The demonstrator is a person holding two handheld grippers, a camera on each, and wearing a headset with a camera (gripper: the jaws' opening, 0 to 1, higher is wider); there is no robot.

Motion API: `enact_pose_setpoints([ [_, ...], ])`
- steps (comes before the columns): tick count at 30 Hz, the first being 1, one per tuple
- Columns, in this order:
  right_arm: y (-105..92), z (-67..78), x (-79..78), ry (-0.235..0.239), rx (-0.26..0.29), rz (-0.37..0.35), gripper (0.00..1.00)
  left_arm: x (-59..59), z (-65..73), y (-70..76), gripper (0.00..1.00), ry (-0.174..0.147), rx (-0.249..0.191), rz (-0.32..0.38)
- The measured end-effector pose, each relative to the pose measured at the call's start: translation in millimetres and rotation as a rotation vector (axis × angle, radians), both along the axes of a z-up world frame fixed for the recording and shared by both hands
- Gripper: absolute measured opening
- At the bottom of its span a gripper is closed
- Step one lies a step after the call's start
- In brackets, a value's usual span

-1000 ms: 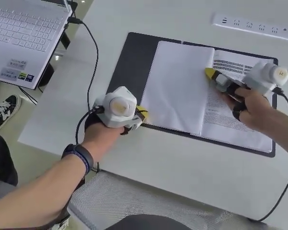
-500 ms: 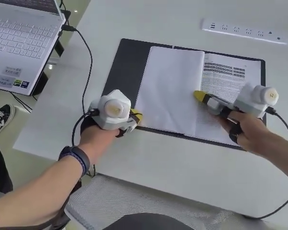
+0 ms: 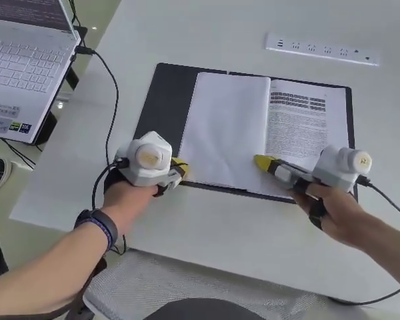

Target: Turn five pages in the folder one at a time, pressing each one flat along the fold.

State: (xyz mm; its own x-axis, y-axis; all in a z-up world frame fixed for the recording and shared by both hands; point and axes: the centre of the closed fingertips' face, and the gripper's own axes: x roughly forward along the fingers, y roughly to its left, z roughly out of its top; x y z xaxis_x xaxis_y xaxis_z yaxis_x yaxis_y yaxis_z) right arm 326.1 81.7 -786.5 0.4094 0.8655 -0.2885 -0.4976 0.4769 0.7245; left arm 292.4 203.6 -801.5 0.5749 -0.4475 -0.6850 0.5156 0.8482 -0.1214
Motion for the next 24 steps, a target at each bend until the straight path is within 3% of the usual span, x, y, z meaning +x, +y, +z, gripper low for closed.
enact_pose_setpoints([
  [9, -2.7, -2.0, -27.4, 0.02, -0.008, 0.019, 0.0, 4.4, -9.1, 2.2, 0.0, -0.007, 0.003, -0.006],
  [24, -14.4, -17.0, -44.3, 0.044, -0.047, 0.033, 0.0, 8.2, -16.9, 5.6, 0.0, -0.001, 0.009, -0.01],
])
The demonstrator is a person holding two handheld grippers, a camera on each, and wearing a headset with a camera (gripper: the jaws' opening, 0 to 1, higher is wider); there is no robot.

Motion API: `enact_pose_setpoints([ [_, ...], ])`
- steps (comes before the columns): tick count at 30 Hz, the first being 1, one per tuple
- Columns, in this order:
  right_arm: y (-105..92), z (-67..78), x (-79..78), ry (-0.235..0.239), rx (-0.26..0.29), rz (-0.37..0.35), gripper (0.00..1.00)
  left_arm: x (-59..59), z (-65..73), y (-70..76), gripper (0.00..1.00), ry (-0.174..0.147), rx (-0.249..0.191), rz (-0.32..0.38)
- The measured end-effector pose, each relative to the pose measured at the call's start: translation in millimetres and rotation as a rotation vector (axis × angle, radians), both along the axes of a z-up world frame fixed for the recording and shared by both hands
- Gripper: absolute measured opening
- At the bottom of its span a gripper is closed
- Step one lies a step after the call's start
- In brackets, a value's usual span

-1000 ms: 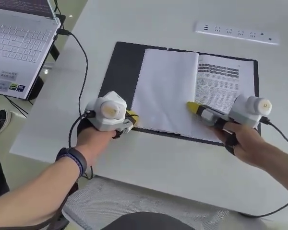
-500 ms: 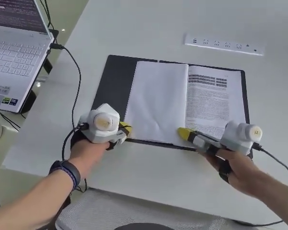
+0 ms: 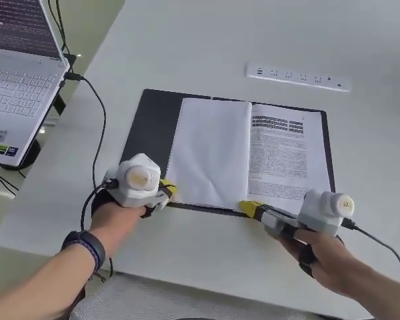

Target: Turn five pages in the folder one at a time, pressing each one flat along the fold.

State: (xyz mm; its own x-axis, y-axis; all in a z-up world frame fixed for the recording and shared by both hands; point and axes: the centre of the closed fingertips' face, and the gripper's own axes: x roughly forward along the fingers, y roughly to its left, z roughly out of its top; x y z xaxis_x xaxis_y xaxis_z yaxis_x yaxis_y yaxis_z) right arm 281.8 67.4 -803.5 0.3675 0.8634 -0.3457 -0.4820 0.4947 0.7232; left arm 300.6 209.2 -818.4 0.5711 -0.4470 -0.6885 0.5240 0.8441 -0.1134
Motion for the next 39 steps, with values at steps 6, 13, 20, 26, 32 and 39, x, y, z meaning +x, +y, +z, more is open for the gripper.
enact_pose_setpoints([
  [6, -3.2, -2.0, -4.7, 0.018, -0.004, -0.021, 0.0, -0.9, 0.4, -0.3, 0.0, 0.005, -0.004, 0.009],
  [13, -7.4, -1.5, -3.6, 0.023, -0.008, -0.053, 0.0, -1.5, 0.2, -1.2, 0.0, 0.025, 0.006, 0.021],
  [20, -17.5, 13.8, 1.6, -0.006, -0.022, -0.074, 0.0, -7.8, 4.9, -6.9, 0.05, 0.058, -0.005, 0.014],
  [26, -36.6, 23.5, 5.3, -0.068, -0.08, -0.074, 0.09, -11.0, 18.6, -13.2, 0.15, 0.033, -0.023, 0.01],
  [32, -59.0, 29.9, 3.3, -0.108, -0.133, -0.091, 0.2, -19.0, 33.6, -20.1, 0.25, 0.03, -0.041, -0.016],
  [39, -90.4, 40.6, -1.8, -0.154, -0.189, -0.118, 0.3, -18.9, 63.0, -17.1, 0.36, -0.032, -0.063, -0.01],
])
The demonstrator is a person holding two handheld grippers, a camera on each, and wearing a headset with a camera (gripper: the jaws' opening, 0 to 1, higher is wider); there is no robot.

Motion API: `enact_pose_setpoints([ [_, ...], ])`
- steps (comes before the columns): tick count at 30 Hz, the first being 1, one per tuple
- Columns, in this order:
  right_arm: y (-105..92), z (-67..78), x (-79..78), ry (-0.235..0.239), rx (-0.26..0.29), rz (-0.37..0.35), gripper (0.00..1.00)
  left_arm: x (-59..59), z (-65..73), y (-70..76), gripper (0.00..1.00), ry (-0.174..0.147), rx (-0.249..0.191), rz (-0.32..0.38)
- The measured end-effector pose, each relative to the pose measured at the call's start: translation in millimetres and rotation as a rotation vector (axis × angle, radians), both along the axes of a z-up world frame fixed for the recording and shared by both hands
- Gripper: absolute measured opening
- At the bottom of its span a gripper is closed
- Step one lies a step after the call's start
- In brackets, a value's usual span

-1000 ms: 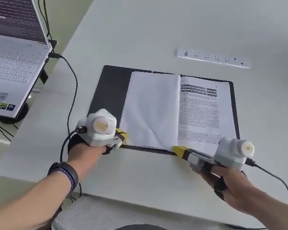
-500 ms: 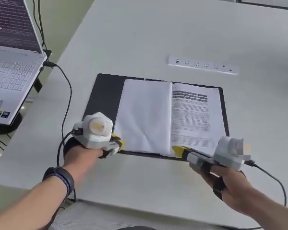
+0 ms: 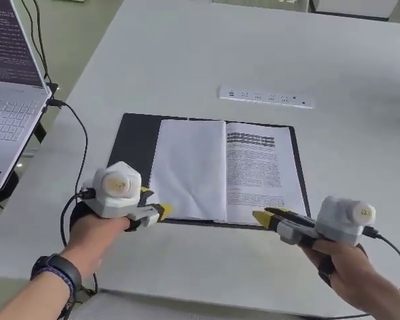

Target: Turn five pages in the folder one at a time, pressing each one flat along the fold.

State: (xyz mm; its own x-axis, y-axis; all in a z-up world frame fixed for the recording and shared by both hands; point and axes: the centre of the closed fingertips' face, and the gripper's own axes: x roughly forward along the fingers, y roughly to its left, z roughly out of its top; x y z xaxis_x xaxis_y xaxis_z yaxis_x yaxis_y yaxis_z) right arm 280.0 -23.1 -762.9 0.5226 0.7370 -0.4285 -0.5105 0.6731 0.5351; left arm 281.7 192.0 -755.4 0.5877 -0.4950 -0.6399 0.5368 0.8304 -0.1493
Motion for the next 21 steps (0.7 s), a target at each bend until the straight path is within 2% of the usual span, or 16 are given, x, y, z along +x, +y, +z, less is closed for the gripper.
enact_pose_setpoints([
  [4, -14.5, 10.3, -2.1, -0.027, -0.021, -0.018, 0.36, -5.0, 18.1, 3.2, 0.42, -0.034, 0.004, -0.004],
  [9, -35.6, 23.4, -6.2, -0.076, -0.08, -0.028, 0.45, -12.1, 43.6, 8.0, 0.5, -0.081, 0.002, 0.002],
  [11, -41.3, 28.4, -8.5, -0.089, -0.092, -0.035, 0.48, -8.9, 45.6, 12.3, 0.53, -0.098, 0.0, 0.004],
  [12, -45.0, 32.5, -10.2, -0.1, -0.097, -0.042, 0.5, -10.8, 52.2, 14.5, 0.54, -0.11, 0.0, 0.006],
  [16, -55.7, 45.5, -15.9, -0.129, -0.109, -0.071, 0.54, -17.5, 70.1, 20.3, 0.6, -0.135, -0.009, 0.014],
  [21, -59.7, 60.8, -23.3, -0.165, -0.125, -0.085, 0.61, -26.7, 89.0, 25.0, 0.66, -0.161, -0.03, 0.032],
])
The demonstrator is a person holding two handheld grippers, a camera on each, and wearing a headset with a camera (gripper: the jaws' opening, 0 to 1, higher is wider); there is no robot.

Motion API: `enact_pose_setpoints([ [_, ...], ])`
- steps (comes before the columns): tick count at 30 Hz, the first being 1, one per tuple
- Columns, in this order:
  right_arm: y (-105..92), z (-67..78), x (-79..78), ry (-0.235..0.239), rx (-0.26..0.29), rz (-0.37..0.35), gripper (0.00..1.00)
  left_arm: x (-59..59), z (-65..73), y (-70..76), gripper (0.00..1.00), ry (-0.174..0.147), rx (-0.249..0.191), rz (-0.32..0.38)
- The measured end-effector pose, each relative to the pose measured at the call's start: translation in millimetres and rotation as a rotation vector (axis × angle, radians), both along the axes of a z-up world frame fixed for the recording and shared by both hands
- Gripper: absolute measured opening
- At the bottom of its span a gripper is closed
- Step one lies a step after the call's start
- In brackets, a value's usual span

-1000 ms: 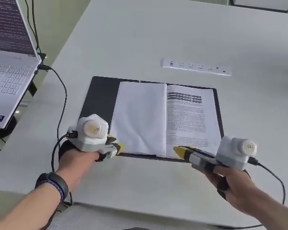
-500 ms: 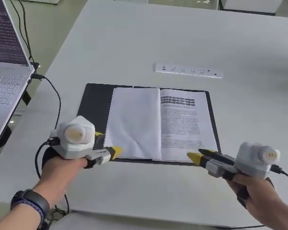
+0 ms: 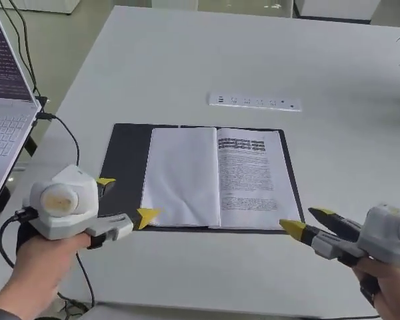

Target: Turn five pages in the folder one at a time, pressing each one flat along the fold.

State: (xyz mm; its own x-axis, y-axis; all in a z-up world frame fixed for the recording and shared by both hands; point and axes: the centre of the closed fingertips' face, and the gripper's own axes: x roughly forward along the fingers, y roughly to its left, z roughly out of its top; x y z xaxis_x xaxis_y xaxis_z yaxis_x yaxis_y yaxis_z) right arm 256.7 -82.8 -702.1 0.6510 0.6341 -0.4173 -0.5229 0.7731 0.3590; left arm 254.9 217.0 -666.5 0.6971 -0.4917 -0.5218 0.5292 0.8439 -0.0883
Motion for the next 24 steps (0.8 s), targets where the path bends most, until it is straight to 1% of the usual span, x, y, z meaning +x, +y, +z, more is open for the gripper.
enact_pose_setpoints([
  [2, -0.5, 4.9, -3.1, -0.01, -0.005, -0.005, 0.62, -4.4, 4.0, 1.6, 0.69, -0.004, -0.005, 0.006],
  [5, 0.3, 10.6, -7.7, -0.021, -0.008, -0.01, 0.66, -10.8, 4.2, 3.7, 0.72, 0.003, -0.015, 0.013],
  [9, 2.2, 11.4, -15.2, -0.025, -0.023, -0.01, 0.68, -20.5, 2.0, 6.5, 0.75, 0.02, -0.027, 0.023],
  [11, 5.4, 11.5, -19.3, -0.019, -0.014, -0.012, 0.68, -23.0, 1.9, 7.7, 0.76, 0.022, -0.041, 0.035],
  [16, 9.6, 4.6, -25.3, -0.006, -0.036, 0.003, 0.71, -25.3, -1.0, 7.7, 0.77, 0.029, -0.041, 0.033],
  [20, 12.0, 3.8, -27.0, -0.002, -0.039, 0.014, 0.71, -24.9, -1.7, 7.1, 0.77, 0.03, -0.044, 0.03],
  [22, 13.3, 4.0, -26.6, -0.001, -0.038, 0.015, 0.71, -24.6, -2.9, 5.8, 0.77, 0.029, -0.039, 0.024],
  [24, 12.7, 3.2, -25.4, -0.002, -0.041, 0.013, 0.72, -26.1, -7.2, 3.4, 0.78, 0.038, -0.024, 0.011],
])
